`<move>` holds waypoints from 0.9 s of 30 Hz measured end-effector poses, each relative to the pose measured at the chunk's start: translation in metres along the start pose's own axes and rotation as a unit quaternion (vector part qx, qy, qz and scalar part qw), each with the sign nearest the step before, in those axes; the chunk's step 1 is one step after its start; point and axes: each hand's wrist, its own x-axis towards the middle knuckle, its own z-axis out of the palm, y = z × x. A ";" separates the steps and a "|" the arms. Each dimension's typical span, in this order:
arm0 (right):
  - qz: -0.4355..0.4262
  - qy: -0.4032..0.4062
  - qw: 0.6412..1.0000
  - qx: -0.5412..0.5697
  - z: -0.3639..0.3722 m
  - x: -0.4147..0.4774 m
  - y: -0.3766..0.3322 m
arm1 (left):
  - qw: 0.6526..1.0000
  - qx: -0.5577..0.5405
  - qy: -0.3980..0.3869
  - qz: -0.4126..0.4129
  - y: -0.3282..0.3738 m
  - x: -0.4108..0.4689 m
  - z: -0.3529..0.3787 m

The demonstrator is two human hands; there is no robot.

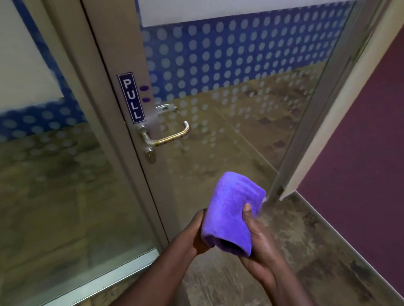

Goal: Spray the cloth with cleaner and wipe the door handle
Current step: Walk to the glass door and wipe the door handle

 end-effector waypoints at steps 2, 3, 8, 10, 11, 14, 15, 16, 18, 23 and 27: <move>0.028 -0.031 0.999 0.015 0.005 0.010 -0.011 | 1.000 -0.014 0.015 0.020 0.011 0.002 0.006; 0.045 -0.051 0.997 0.028 0.008 0.015 -0.018 | 0.999 -0.022 0.025 0.027 0.019 0.002 0.010; 0.114 -0.151 0.980 0.061 0.024 0.033 -0.051 | 0.996 0.008 0.057 0.064 0.048 0.005 0.019; 0.138 -0.183 0.971 0.061 0.027 0.041 -0.059 | 0.993 0.043 0.069 0.084 0.055 0.002 0.021; 0.150 -0.194 0.968 0.057 0.030 0.044 -0.062 | 0.990 0.066 0.082 0.094 0.058 -0.001 0.021; 0.177 -0.208 0.961 0.037 0.041 0.051 -0.065 | 0.980 0.122 0.128 0.095 0.065 -0.005 0.016; 0.184 -0.211 0.959 0.032 0.044 0.053 -0.066 | 0.973 0.145 0.143 0.103 0.068 -0.005 0.013; 0.189 -0.216 0.958 0.029 0.049 0.056 -0.066 | 0.966 0.161 0.161 0.124 0.073 -0.005 0.010; 0.189 -0.226 0.955 0.021 0.058 0.062 -0.068 | 0.940 0.170 0.205 0.211 0.084 0.000 -0.001; 0.141 -0.215 0.966 0.002 0.084 0.081 -0.080 | 0.771 0.297 0.407 0.390 0.118 0.004 -0.048; 0.053 -0.216 0.975 -0.003 0.106 0.098 -0.086 | 0.637 0.407 0.450 0.474 0.154 -0.003 -0.080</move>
